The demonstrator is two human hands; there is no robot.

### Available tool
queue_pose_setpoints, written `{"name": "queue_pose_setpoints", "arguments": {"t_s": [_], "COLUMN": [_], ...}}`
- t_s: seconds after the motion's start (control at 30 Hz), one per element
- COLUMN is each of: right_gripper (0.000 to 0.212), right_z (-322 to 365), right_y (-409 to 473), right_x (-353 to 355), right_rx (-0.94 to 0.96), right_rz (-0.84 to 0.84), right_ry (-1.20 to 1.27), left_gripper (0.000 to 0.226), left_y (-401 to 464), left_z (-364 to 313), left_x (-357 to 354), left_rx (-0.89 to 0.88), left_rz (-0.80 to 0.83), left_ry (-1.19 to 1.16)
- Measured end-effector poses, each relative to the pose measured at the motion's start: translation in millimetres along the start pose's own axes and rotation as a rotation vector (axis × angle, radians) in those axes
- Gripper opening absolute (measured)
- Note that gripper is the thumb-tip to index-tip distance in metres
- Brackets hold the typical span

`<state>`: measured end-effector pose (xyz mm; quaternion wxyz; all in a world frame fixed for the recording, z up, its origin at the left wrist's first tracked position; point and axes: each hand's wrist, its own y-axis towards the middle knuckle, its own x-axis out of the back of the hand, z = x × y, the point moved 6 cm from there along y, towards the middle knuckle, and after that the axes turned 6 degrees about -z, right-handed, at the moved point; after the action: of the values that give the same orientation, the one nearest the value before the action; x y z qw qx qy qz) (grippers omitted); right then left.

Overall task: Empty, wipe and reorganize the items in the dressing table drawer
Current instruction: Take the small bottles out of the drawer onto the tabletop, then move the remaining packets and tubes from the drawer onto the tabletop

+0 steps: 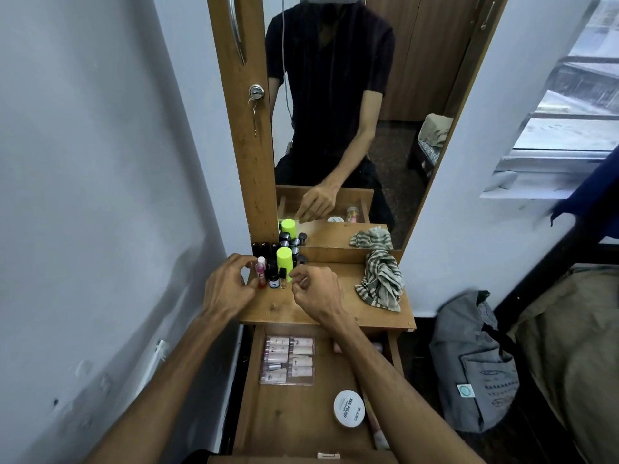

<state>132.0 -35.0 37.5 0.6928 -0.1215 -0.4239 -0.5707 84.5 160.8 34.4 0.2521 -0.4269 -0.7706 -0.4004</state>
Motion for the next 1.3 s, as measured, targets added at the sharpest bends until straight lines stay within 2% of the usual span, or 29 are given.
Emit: {"name": "queue_pose_setpoints", "arguments": {"t_s": [0.13,0.23,0.4,0.5,0.67,0.8,0.97,1.07,1.2,1.3], "right_gripper": [0.025,0.019,0.015,0.014,0.030,0.040,0.044,0.036,0.011,0.013], "right_z": [-6.6,-13.3,-27.8,-41.5,-54.7,-56.5,-52.8,-49.4,-50.5,-56.0], "right_y": [-13.7,-28.3,-63.0,-93.2,-136.7,-158.3,-169.6,-168.0,-168.2,-170.1], "right_x": [5.6,6.2,1.6,-7.2,-24.4,-39.7,-53.0,-56.0,-56.9,-56.8], "right_rx": [-0.006,-0.040,-0.174,-0.337,-0.569,-0.675,-0.754,-0.822,-0.916,-0.973], "right_rz": [-0.004,-0.007,0.037,0.079,0.118,0.272,0.291,0.268,0.225,0.165], "right_ry": [-0.002,0.009,0.034,0.051,0.017,-0.037,-0.006,0.060,0.175,0.247], "left_gripper": [0.028,0.019,0.015,0.017,0.015,0.017,0.021,0.021,0.024,0.024], "left_y": [-15.0,-35.6,-78.6,-109.2,-150.7,-169.6,-174.7,-177.7,-180.8,-182.4], "left_z": [-2.5,-6.3,-16.6,-18.5,-18.3,-14.2,-4.8,-1.5,2.0,2.2], "left_x": [7.8,7.5,-1.9,-16.3,-43.1,-52.8,-55.0,-54.1,-53.1,-51.8], "left_rx": [0.006,0.027,0.062,0.092,0.085,0.093,0.128,0.166,0.209,0.225], "left_rz": [-0.077,-0.077,-0.040,0.013,0.170,0.254,0.268,0.235,0.200,0.172], "left_ry": [-0.096,-0.097,-0.070,-0.076,-0.028,0.034,0.060,0.028,-0.050,-0.094]}}
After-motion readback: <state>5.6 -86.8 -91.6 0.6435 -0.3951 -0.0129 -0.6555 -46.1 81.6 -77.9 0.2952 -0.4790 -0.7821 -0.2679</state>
